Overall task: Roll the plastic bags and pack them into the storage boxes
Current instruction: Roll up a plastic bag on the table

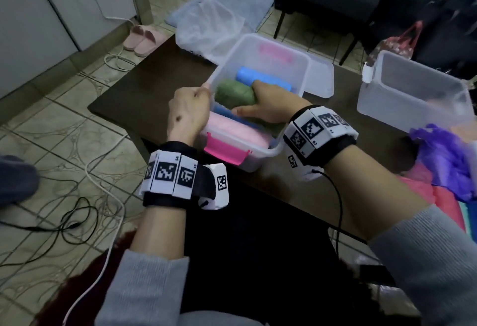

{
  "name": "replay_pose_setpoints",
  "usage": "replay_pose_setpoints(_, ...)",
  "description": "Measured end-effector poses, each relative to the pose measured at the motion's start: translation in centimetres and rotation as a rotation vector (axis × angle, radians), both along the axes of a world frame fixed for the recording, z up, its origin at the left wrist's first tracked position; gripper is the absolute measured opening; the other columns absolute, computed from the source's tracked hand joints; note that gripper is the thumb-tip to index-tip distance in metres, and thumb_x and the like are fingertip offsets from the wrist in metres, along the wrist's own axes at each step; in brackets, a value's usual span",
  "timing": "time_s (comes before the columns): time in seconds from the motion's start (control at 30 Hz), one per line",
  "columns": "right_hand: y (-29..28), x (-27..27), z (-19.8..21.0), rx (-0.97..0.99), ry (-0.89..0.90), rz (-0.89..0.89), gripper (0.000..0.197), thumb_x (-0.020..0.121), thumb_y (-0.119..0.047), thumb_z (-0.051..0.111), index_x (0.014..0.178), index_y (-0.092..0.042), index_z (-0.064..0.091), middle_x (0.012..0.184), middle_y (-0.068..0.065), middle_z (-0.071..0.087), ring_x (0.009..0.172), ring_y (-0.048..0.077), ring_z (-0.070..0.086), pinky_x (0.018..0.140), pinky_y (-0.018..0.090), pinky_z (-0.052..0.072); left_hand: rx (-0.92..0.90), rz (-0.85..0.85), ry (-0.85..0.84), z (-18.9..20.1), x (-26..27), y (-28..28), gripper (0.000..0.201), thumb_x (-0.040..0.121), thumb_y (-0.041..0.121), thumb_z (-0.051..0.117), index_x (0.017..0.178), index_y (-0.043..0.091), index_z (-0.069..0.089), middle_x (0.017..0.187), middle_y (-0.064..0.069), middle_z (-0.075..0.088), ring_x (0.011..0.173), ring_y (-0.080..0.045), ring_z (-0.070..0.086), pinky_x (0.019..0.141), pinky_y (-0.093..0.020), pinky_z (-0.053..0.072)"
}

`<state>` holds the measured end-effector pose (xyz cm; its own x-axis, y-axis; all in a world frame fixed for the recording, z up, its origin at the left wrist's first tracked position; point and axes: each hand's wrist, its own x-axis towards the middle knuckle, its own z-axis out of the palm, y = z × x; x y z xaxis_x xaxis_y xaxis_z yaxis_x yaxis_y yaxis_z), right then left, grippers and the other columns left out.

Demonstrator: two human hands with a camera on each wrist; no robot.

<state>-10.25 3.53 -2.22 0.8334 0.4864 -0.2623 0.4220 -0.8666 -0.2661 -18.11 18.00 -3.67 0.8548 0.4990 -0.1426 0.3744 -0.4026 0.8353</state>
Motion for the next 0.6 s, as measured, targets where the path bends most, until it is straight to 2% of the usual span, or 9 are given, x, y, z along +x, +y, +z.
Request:
replay_pose_setpoints(0.1,0.6,-0.1,-0.1,-0.075,0.078,0.03,0.064,0.087,-0.054,0.054,0.129,-0.007,0.044,0.12,0.004,0.054,0.111,0.018,0.05,0.083,0.021,0.031,0.043,0.013,-0.001,0.0,-0.2,-0.3,0.05,0.098,0.031,0.038,0.053,0.011,0.038,0.062,-0.005,0.042,0.076,-0.029,0.042,0.065,-0.031,0.028)
replay_pose_setpoints(0.17,1.1,-0.5,0.1,-0.029,0.187,0.06,0.069,0.086,-0.062,0.048,0.135,-0.013,0.041,0.125,-0.004,0.052,0.116,0.011,0.049,0.096,0.02,0.034,0.035,0.018,-0.002,-0.1,-0.1,-0.3,0.05,0.098,0.033,0.038,0.054,0.01,0.04,0.061,-0.002,0.042,0.076,-0.03,0.043,0.066,-0.031,0.029)
replay_pose_setpoints(0.2,1.2,-0.7,0.2,0.035,0.247,0.068,0.07,0.087,-0.064,0.044,0.139,-0.016,0.039,0.13,-0.007,0.05,0.12,0.009,0.047,0.102,0.017,0.033,0.033,0.017,-0.003,-0.1,-0.1,-0.3,0.049,0.098,0.033,0.038,0.056,0.01,0.041,0.062,-0.002,0.043,0.077,-0.03,0.044,0.067,-0.031,0.03)
replay_pose_setpoints(0.27,1.4,-0.7,0.1,0.052,0.299,0.067,0.062,0.096,-0.056,0.031,0.142,-0.016,0.037,0.137,-0.01,0.043,0.126,0.006,0.04,0.105,0.005,0.024,0.036,0.013,-0.017,-0.1,-0.1,-0.2,0.048,0.098,0.034,0.037,0.057,0.01,0.044,0.065,-0.005,0.047,0.078,-0.03,0.046,0.068,-0.031,0.032)
replay_pose_setpoints(0.37,1.6,0.0,-0.1,-0.079,0.309,-0.008,0.058,0.101,-0.049,0.016,0.143,-0.016,0.039,0.149,-0.001,0.034,0.138,0.014,0.029,0.114,0.025,0.014,0.043,0.021,-0.031,-0.1,-0.2,-0.3,0.049,0.098,0.034,0.037,0.056,0.01,0.043,0.068,-0.007,0.049,0.079,-0.031,0.047,0.069,-0.031,0.032)
replay_pose_setpoints(0.43,2.0,-0.1,-0.3,-0.064,0.34,-0.008,0.057,0.1,-0.048,0.017,0.144,-0.018,0.037,0.15,-0.003,0.033,0.139,0.013,0.028,0.117,0.03,0.014,0.044,0.032,-0.032,-0.1,-0.2,-0.5,0.05,0.098,0.034,0.037,0.054,0.011,0.041,0.063,-0.003,0.045,0.077,-0.031,0.046,0.068,-0.031,0.032)
replay_pose_setpoints(0.5,2.1,-0.1,-0.5,-0.056,0.358,-0.006,0.059,0.098,-0.054,0.019,0.147,-0.023,0.029,0.152,-0.007,0.029,0.141,0.012,0.025,0.118,0.034,0.014,0.043,0.039,-0.034,-0.1,-0.2,-0.6,0.05,0.098,0.034,0.037,0.053,0.012,0.039,0.062,-0.002,0.044,0.076,-0.031,0.046,0.068,-0.032,0.031)
replay_pose_setpoints(0.6,2.4,0.2,-1.4,-0.194,0.301,-0.066,0.062,0.095,-0.058,0.009,0.15,-0.03,0.018,0.157,-0.004,0.014,0.145,0.022,0.01,0.118,0.045,0.006,0.045,0.04,-0.039,0.0,-0.2,-0.5,0.05,0.098,0.034,0.037,0.053,0.013,0.038,0.061,-0.001,0.043,0.076,-0.03,0.045,0.068,-0.031,0.031)
